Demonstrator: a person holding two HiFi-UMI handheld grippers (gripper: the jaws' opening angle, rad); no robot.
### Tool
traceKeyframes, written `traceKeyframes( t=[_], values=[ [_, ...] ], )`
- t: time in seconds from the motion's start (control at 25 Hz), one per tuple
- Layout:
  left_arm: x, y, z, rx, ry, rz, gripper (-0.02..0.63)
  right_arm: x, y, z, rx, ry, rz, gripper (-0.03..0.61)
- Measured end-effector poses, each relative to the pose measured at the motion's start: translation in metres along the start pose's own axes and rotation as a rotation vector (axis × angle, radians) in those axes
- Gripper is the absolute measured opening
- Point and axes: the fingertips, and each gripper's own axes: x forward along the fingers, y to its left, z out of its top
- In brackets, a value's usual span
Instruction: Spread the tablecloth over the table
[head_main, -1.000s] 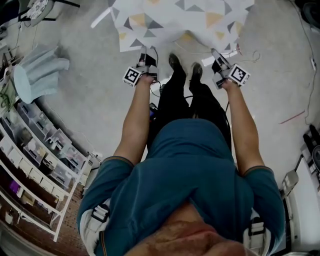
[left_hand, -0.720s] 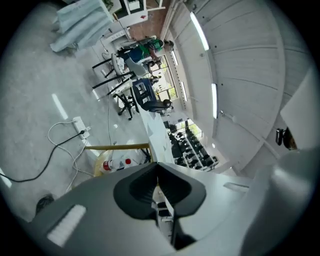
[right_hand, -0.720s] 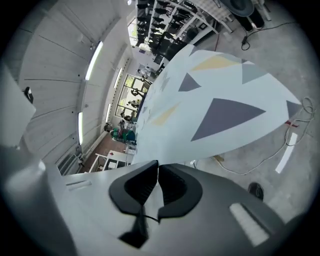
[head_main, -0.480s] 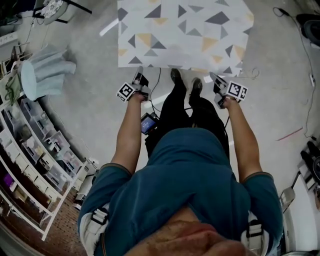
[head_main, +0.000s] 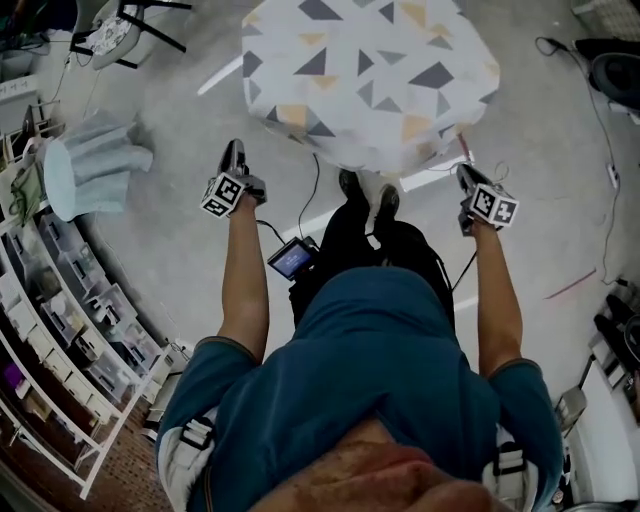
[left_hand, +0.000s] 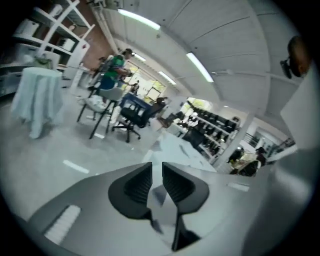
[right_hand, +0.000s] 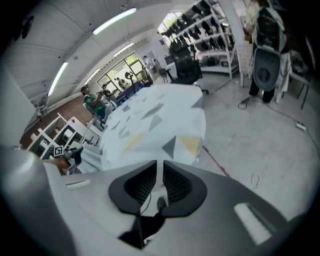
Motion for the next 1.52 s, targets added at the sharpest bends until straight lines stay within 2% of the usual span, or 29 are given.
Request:
traceKeyframes(
  t=[0.12,0.2,0.28,0.4,0.52,0.64,0.76,0.84,0.96,1.08,1.16,1.28,1.36,1.44,1.52],
  values=[
    [0.075,-0.075,0.047,0.110,-0.019,-0.203,0.071,0.017,0.005,0.088,-0.110,-0.103,-0.039,0.026],
    [0.121,-0.117,0.062,0.169,0.000,-0.286,0.085,0.037,0.016,0.143,-0.171,-0.148,-0.043,0.028],
    [0.160,-0.151,0.069,0.226,0.032,-0.336,0.098,0.057,0.027,0.189,-0.219,-0.173,-0.043,0.035],
    [0.204,-0.187,0.074,0.249,0.064,-0.390,0.098,0.085,0.037,0.240,-0.265,-0.190,-0.025,0.038],
    [0.246,-0.212,0.061,0.254,0.125,-0.425,0.098,0.108,0.029,0.284,-0.270,-0.210,-0.013,0.051],
    [0.279,-0.225,0.050,0.246,0.160,-0.412,0.097,0.119,-0.005,0.327,-0.232,-0.220,-0.015,0.063],
    [0.307,-0.228,0.049,0.226,0.173,-0.378,0.093,0.118,-0.062,0.365,-0.161,-0.198,-0.024,0.106],
    [0.321,-0.226,0.045,0.215,0.184,-0.350,0.091,0.117,-0.112,0.372,-0.072,-0.160,-0.031,0.125],
    [0.333,-0.223,0.040,0.195,0.196,-0.318,0.089,0.126,-0.178,0.353,0.168,-0.065,0.033,0.177],
    [0.337,-0.216,0.037,0.195,0.215,-0.291,0.095,0.141,-0.201,0.321,0.360,0.046,0.142,0.197],
    [0.337,-0.214,0.036,0.189,0.219,-0.277,0.097,0.149,-0.201,0.303,0.405,0.108,0.196,0.204],
    [0.338,-0.213,0.039,0.197,0.223,-0.274,0.098,0.157,-0.192,0.293,0.405,0.160,0.219,0.202],
    [0.340,-0.214,0.050,0.227,0.213,-0.280,0.102,0.157,-0.191,0.292,0.388,0.177,0.185,0.201],
    [0.337,-0.214,0.072,0.262,0.173,-0.277,0.104,0.155,-0.196,0.296,0.297,0.170,0.067,0.201],
    [0.331,-0.210,0.106,0.289,0.103,-0.263,0.104,0.148,-0.199,0.314,0.103,0.120,-0.111,0.201]
  ],
)
